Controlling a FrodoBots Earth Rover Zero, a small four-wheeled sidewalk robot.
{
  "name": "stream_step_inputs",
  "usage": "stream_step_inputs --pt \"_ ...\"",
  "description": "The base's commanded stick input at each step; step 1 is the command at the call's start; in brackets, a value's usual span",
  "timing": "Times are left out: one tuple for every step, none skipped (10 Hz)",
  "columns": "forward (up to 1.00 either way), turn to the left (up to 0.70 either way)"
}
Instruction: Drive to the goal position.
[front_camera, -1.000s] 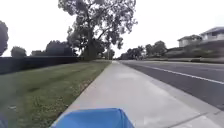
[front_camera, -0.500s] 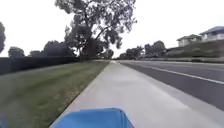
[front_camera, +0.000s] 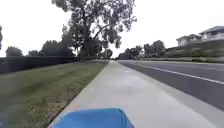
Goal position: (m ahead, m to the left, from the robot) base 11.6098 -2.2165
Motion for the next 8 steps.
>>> stream_step_inputs --pt "1.00 0.00" --pt "1.00 0.00" --pt "1.00 0.00" --pt "1.00 0.00" --pt "1.00 0.00" --pt "1.00 0.00" --pt "1.00 0.00" --pt "1.00 0.00"
